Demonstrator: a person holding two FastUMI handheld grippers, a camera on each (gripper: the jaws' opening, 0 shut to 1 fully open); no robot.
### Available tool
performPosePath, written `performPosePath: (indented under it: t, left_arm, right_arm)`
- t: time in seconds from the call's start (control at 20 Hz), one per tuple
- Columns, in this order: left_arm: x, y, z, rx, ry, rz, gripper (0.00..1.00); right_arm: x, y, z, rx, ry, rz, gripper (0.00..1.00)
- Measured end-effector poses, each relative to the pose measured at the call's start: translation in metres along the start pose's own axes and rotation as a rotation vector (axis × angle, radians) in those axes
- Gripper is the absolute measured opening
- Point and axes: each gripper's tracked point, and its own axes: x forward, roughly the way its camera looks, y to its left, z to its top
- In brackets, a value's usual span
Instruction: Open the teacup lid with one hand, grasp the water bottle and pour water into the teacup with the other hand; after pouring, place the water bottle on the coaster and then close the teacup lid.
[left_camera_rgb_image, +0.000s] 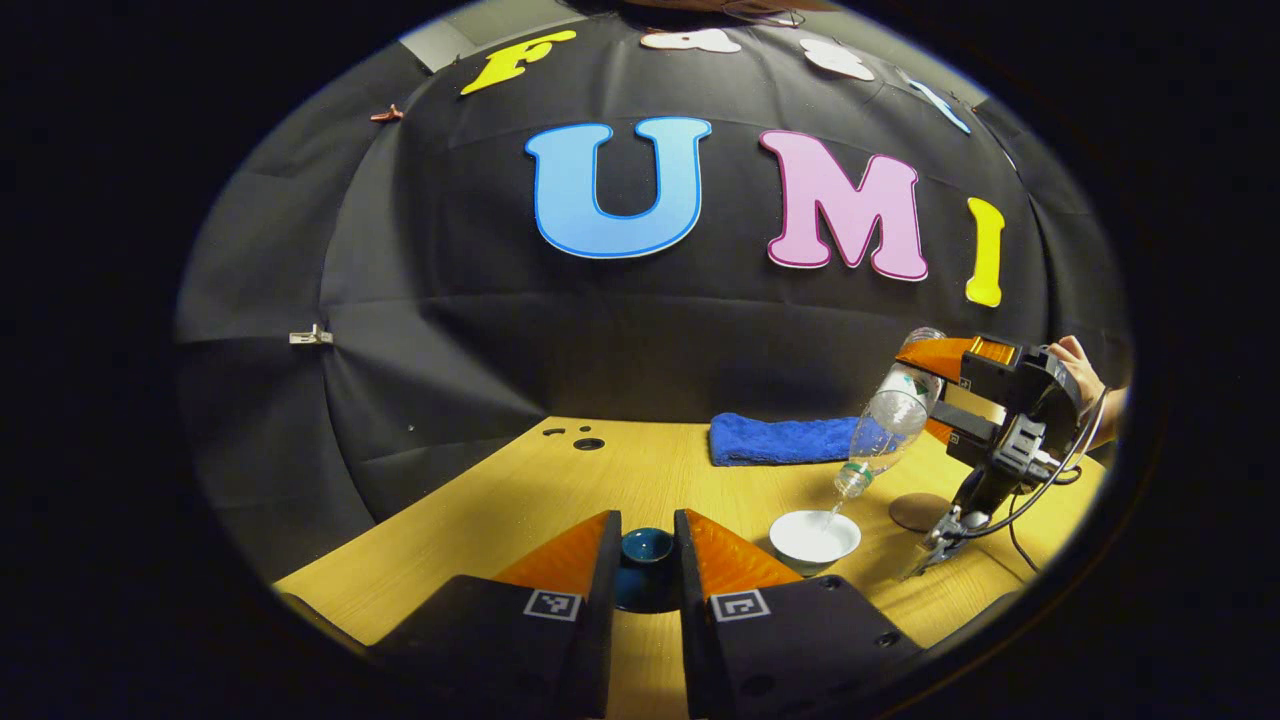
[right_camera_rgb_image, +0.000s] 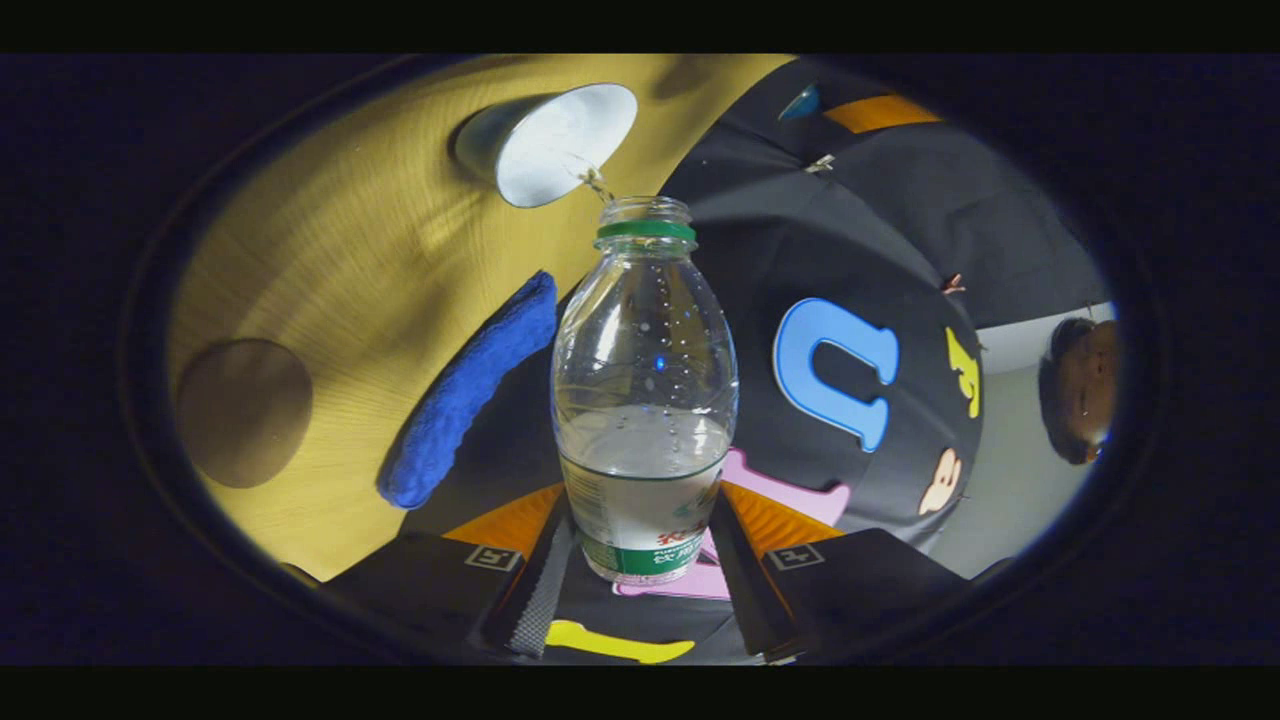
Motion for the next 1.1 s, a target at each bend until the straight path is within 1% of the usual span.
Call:
performPosePath:
  t: [0.05,0.15,0.2,0.25,0.3,0.35,0.4,0.45,0.55,0.6,0.65,0.7,0.8,0.85,0.95,1.05,1.1]
  left_arm:
    - [0.000,-0.001,0.001,0.000,-0.002,-0.003,0.33]
    - [-0.002,-0.002,0.002,0.002,-0.006,-0.004,0.33]
    - [-0.003,-0.002,0.003,0.002,-0.008,-0.004,0.33]
    - [-0.004,-0.002,0.004,0.001,-0.009,-0.004,0.33]
    - [-0.004,-0.003,0.005,0.002,-0.012,-0.004,0.33]
    - [-0.005,-0.003,0.006,0.003,-0.013,-0.003,0.33]
    - [-0.007,-0.003,0.006,0.004,-0.014,-0.003,0.33]
    - [-0.008,-0.003,0.007,0.005,-0.015,-0.002,0.33]
    - [-0.010,-0.003,0.007,0.001,-0.015,0.003,0.33]
    - [-0.011,-0.003,0.006,-0.003,-0.014,0.006,0.33]
    - [-0.011,-0.003,0.006,-0.007,-0.013,0.008,0.33]
    - [-0.011,-0.005,0.006,-0.011,-0.013,0.009,0.33]
    - [-0.011,-0.008,0.007,-0.018,-0.013,0.010,0.33]
    - [-0.010,-0.010,0.009,-0.021,-0.017,0.011,0.33]
    - [-0.010,-0.013,0.012,-0.018,-0.022,0.012,0.33]
    - [-0.008,-0.020,0.014,-0.011,-0.025,0.005,0.33]
    - [-0.007,-0.023,0.015,-0.008,-0.026,-0.002,0.36]
  right_arm:
    - [-0.001,-0.003,0.002,-0.030,-0.021,-0.035,0.73]
    - [-0.001,-0.011,0.007,-0.046,-0.044,-0.061,0.73]
    - [-0.001,-0.014,0.009,-0.044,-0.052,-0.070,0.71]
    - [0.002,-0.020,0.013,-0.035,-0.055,-0.075,0.73]
    - [0.004,-0.020,0.012,-0.032,-0.053,-0.076,0.71]
    - [0.003,-0.019,0.012,-0.030,-0.054,-0.069,0.71]
    - [0.004,-0.019,0.011,-0.033,-0.051,-0.066,0.73]
    - [0.005,-0.017,0.011,-0.022,-0.050,-0.046,0.73]
    - [0.009,-0.008,0.006,0.055,-0.022,0.005,0.72]
    - [0.009,0.000,0.004,0.125,0.003,0.048,0.74]
    - [0.008,0.010,0.003,0.201,0.035,0.098,0.74]
    - [0.005,0.020,0.003,0.301,0.067,0.145,0.74]
    - [-0.009,0.035,0.012,0.536,0.108,0.229,0.73]
    - [-0.019,0.042,0.021,0.700,0.134,0.279,0.74]
    - [-0.029,0.046,0.030,0.931,0.166,0.329,0.74]
    - [-0.028,0.043,0.036,1.126,0.193,0.338,0.75]
    - [-0.030,0.041,0.039,1.228,0.209,0.338,0.75]
